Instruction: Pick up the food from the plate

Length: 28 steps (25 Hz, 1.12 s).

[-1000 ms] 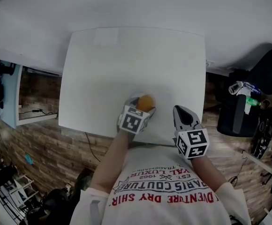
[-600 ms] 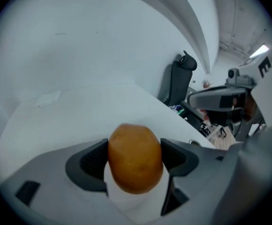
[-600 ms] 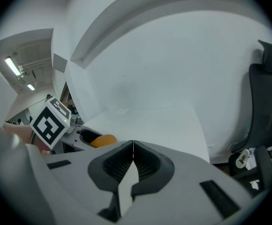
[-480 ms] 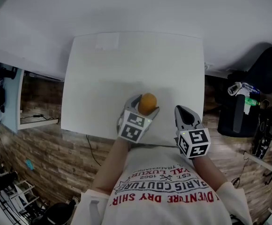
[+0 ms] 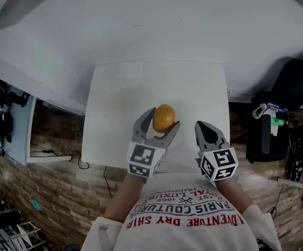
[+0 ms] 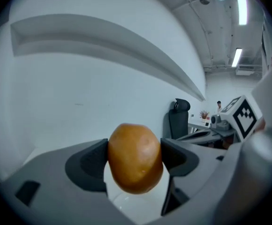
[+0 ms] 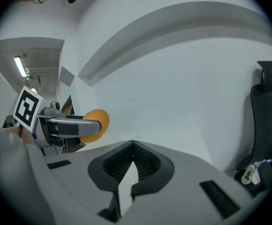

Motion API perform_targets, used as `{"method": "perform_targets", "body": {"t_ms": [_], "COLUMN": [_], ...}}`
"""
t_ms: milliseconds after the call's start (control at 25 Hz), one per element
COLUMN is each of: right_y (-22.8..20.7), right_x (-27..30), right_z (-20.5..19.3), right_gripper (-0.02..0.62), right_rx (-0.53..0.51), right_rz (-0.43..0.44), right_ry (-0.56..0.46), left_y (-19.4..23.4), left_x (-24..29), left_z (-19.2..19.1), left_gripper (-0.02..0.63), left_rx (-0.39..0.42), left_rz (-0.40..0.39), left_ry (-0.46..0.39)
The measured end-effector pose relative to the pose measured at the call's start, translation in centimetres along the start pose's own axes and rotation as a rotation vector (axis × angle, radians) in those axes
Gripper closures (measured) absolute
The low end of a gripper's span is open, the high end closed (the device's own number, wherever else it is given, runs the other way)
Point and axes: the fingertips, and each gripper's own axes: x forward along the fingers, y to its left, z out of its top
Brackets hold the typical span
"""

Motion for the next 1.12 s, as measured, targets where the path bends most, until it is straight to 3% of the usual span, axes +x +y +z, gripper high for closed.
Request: {"method": "perform_targets", "body": {"t_ms": [160,360,560,760,1120], "right_y": [2.3,3.9,4.4,5.1,5.1], "right_x": [0.0,0.7,1.2,1.6,1.9], "right_z": [2.7,4.7,6.0,6.6,6.5], "right_gripper": [0.583,0.583,0.583,0.583,0.583], "right_rx": [-0.068,-0.076,-0.059,-0.059,-0.059], "right_rz": [-0.005,-0.025,-0.072,-0.089,-0.110], "right_ry": [-0.072,-0.118,-0.158,-0.178,-0.173], "left_y": [2.1,3.9,6.6,9.3,9.7], "left_x": [-2.6,-5.5,-7.6,-8.9,-8.2], "left_z": [3.6,6.8,7.7,7.3,6.7], "left_gripper": [0.252,0.252,0.252,0.252,0.252], "left_rx": [0.033,0.124,0.109,0.081,0.069], "left_rz": [0.026,0.025,0.093,0.159,0.141], "left_ry": [-0.123,-0.269,-0.348,-0.372,-0.353]}}
